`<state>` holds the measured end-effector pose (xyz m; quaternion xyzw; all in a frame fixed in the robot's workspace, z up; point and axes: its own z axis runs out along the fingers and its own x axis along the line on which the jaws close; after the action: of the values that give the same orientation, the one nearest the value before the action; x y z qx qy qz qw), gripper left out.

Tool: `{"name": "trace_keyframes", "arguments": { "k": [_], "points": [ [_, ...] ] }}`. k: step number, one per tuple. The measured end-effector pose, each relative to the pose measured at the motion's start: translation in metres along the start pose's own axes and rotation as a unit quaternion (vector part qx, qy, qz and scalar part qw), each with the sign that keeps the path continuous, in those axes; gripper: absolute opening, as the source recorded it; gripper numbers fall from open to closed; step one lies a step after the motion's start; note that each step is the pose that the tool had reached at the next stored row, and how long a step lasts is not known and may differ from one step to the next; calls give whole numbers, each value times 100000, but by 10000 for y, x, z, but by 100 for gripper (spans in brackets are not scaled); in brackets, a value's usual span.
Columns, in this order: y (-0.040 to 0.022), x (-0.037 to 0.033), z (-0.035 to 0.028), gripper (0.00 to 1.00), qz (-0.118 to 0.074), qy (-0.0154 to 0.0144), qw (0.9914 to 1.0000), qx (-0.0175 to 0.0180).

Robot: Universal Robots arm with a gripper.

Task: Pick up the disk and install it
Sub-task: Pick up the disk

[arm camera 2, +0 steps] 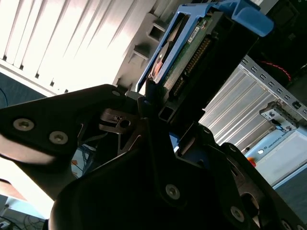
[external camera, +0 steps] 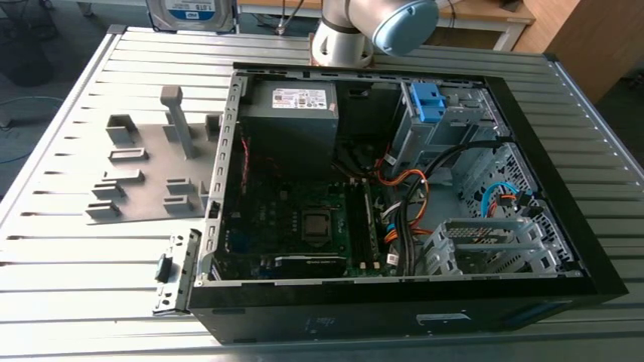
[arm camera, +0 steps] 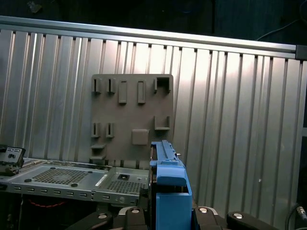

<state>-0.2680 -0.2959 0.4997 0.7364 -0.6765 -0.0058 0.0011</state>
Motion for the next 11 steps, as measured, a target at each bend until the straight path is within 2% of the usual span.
{"name": "trace_keyframes", "arguments": {
  "k": [6,11],
  "points": [
    [-118,21,4,37,-4,-10,100000,-117],
    [-190,35,6,37,1,-12,100000,-170]
  ]
}}
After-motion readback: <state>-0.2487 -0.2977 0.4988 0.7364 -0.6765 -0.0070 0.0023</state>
